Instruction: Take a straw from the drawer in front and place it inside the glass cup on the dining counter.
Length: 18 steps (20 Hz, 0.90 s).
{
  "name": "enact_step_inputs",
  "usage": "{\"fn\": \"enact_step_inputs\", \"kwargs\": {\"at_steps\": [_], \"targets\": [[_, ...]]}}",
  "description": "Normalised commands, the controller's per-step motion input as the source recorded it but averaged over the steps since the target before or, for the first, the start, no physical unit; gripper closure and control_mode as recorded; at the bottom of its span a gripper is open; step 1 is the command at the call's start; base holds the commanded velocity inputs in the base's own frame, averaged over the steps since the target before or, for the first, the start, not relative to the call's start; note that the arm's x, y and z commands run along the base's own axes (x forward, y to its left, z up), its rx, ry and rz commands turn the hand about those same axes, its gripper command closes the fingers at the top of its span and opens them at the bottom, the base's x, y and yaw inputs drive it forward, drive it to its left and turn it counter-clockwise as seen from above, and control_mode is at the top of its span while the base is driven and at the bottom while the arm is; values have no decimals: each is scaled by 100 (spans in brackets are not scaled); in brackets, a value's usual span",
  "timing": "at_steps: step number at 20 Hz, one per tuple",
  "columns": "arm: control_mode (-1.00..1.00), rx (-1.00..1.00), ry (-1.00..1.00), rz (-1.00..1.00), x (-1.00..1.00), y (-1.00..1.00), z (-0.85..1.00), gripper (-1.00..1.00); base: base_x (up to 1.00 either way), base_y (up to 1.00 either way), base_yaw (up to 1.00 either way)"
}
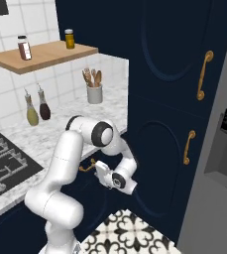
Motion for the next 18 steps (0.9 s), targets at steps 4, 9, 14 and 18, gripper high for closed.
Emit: {"fn": "enact_step_inputs", "kwargs": {"at_steps": [4,9,14,18], "targets": [[-100,0,2,0,33,32,-2,-100,0,0,0],[-100,-2,5,0,26,24,-20,-100,0,0,0],[-100,-6,7,0,13,14,-46,-100,0,0,0],[-100,-4,3,0,18,14,-30,-100,0,0,0]]}}
